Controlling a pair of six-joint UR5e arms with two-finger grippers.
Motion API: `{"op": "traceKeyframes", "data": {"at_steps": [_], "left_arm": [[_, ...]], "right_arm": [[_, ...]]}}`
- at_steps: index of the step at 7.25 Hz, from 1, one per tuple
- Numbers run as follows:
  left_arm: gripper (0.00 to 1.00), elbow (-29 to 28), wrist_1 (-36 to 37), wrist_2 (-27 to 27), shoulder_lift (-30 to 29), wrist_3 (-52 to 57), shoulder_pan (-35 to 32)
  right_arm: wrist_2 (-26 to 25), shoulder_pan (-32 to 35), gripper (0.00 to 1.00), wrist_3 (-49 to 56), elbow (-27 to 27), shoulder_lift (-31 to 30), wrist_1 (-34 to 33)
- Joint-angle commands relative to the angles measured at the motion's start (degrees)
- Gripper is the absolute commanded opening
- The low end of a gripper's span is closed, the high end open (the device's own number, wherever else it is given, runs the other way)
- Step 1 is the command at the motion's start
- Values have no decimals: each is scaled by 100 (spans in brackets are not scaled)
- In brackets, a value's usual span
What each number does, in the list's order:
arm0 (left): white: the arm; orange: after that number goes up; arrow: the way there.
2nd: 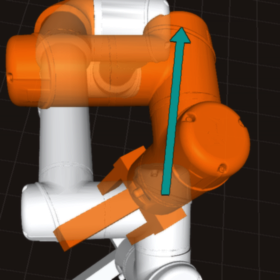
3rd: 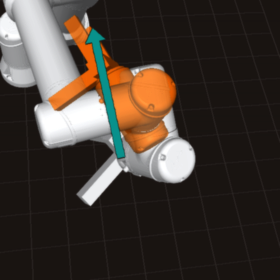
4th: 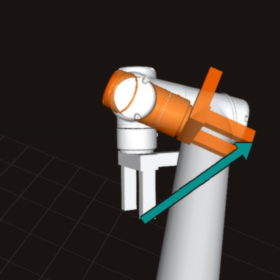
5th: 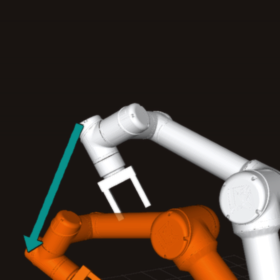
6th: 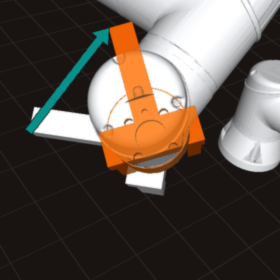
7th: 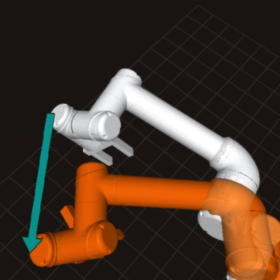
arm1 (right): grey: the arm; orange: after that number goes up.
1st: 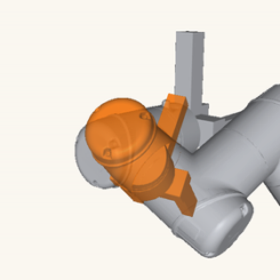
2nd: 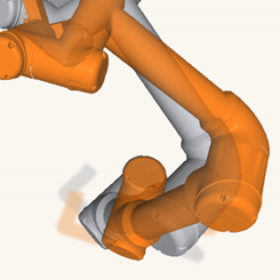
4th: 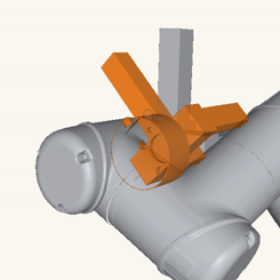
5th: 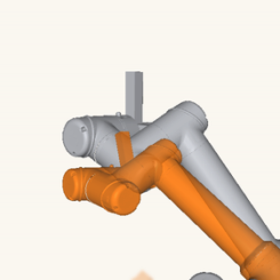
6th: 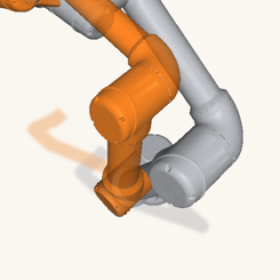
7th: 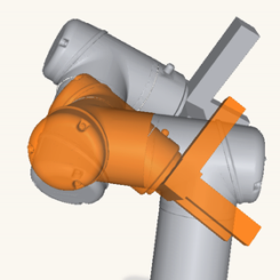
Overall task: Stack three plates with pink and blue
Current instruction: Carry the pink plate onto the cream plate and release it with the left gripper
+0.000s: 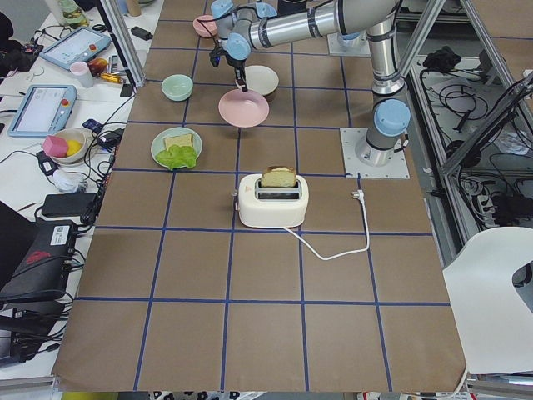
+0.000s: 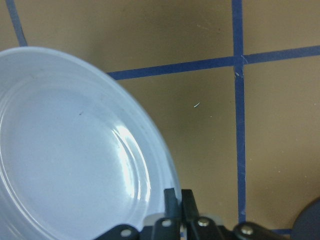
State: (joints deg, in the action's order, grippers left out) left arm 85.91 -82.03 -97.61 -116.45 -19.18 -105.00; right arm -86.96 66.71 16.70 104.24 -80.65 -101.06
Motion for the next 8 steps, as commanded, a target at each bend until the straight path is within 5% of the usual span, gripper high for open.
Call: {"op": "traceKeyframes", "data": {"at_steps": [1,5,8], "left_arm": [[0,-721,-181,32,-456,-628,-571],[0,-2180,-769,383,-1457,-1569,-1398],[0,-3026,-1884,392,-1855,-1756,-1654]], "right_arm": [[-14,0,0,0,0,14,-1],[-14,0,0,0,0,14,-10],[-145,0,0,0,9,14,-10]]}}
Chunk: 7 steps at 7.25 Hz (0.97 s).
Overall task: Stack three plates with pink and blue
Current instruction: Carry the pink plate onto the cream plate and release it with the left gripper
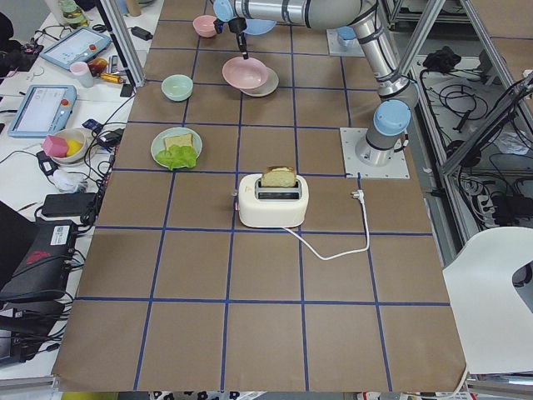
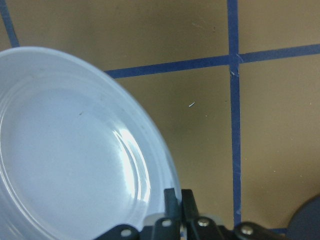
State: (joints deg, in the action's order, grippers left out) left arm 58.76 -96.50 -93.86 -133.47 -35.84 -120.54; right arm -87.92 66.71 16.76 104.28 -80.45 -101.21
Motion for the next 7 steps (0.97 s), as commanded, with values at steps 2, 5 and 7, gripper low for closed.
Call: {"op": "traceKeyframes", "data": {"at_steps": [2,5,7], "left_arm": [[0,-339,-457,339,-301,-212,-171],[0,-330,-457,351,-434,-397,-233],[0,-330,-457,360,-521,-397,-242]], "right_arm": [[-59,0,0,3,13,3,-13],[-59,0,0,3,4,3,-13],[-85,0,0,-6,13,3,-4]]}}
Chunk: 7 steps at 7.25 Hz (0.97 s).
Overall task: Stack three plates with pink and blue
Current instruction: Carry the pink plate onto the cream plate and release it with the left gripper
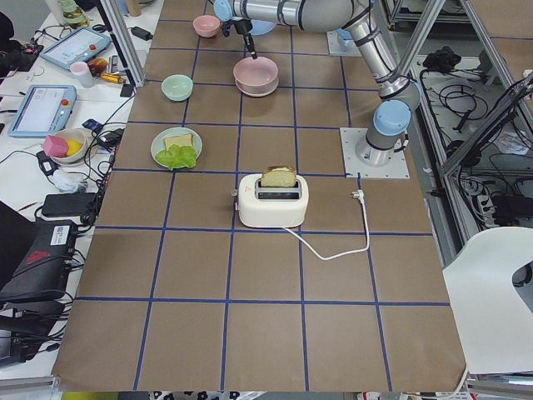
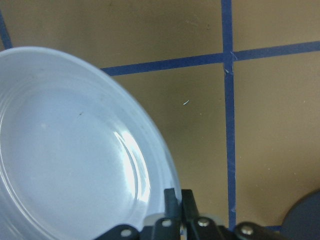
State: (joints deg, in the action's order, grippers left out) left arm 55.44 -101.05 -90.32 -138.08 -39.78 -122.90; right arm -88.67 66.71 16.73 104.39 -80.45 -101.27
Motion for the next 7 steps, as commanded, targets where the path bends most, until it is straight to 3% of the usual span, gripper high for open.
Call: {"op": "traceKeyframes", "data": {"at_steps": [1,7], "left_arm": [[0,2,-2,6,-105,-12,-6],[0,-7,86,85,-210,-21,-6]], "right_arm": [[-10,17,0,-3,2,-6,11],[-10,18,0,-3,11,3,-7]]}}
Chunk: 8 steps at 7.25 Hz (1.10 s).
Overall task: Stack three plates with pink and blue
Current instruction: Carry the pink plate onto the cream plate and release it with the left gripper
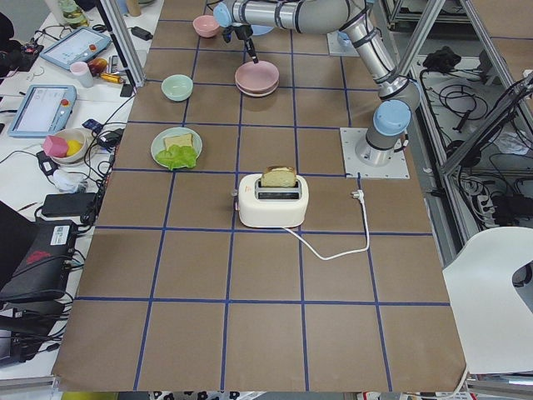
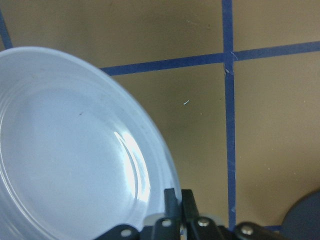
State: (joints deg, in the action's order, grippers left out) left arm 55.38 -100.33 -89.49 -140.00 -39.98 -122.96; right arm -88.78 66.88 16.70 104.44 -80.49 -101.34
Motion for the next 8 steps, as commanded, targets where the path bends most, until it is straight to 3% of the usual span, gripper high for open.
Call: {"op": "traceKeyframes", "data": {"at_steps": [1,2,4,8], "left_arm": [[11,-1,13,1,-18,-1,0],[54,8,4,10,-9,-1,0],[100,25,-74,1,104,17,-35],[100,-36,-523,-34,700,113,0]], "right_arm": [[1,9,0,0,6,-1,0],[10,9,0,0,32,16,-18],[10,9,0,-9,32,16,-9],[98,53,0,-457,312,-62,-9]]}}
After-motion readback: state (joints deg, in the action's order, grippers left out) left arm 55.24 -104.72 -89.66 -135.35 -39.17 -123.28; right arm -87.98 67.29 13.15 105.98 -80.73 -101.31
